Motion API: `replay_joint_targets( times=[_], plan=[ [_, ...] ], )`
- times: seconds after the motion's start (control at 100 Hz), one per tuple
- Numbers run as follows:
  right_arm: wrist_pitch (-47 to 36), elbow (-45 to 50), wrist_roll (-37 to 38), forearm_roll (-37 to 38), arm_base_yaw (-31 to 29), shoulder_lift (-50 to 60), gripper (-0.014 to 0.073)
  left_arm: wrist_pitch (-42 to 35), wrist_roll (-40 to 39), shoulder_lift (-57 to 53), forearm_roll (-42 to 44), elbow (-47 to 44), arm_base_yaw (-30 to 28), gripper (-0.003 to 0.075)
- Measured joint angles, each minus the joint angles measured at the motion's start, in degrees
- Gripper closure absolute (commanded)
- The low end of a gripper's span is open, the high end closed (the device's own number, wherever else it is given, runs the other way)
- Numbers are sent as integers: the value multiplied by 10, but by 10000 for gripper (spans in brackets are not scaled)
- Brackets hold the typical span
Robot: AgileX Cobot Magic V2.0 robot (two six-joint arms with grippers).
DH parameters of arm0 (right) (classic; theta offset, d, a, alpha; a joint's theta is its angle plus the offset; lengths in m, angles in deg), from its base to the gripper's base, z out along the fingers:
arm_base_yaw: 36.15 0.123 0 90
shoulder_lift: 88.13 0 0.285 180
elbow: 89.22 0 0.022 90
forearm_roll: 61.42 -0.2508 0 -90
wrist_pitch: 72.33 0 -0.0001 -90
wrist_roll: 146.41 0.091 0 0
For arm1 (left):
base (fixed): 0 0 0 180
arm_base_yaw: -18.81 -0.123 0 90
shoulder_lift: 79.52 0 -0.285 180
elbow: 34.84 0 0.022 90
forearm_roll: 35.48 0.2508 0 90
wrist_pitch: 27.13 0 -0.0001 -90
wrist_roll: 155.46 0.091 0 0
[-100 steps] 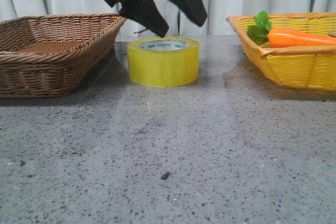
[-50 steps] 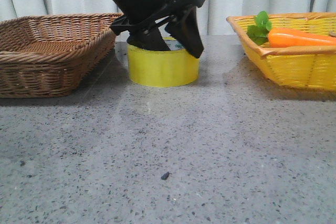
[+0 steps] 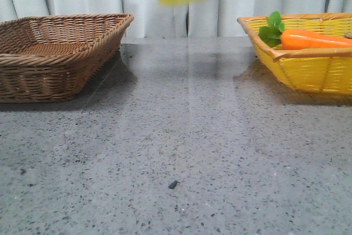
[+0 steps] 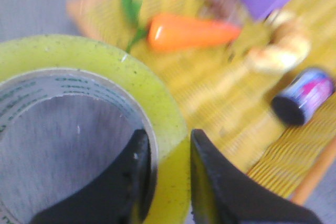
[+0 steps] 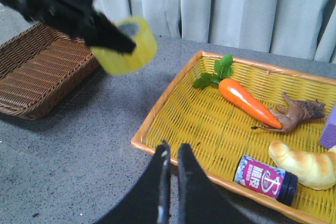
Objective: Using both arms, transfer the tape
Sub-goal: 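Carry the tape roll into the brown wicker basket and open the left gripper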
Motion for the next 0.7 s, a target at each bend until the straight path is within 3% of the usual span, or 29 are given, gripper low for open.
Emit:
replay_joint_targets(
  times=[0.14,0.31,0.54,0.61,0.7],
  plan=[
    [-1,0,0,2,0,-12,648,6,1,-60,46,37,-8,741],
    [-2,4,0,2,0,-20,648,79,-31,-104,207,38,-54,741],
    [1,26,0,3,0,-20,648,110,-55,-101,271,-79,-150,737],
    [6,30,0,3,0,-20,648,101,-60,-98,270,-120,-173,686],
    [11,34,0,3,0,-20,648,99,-70,-98,268,-156,-196,521]
  ],
)
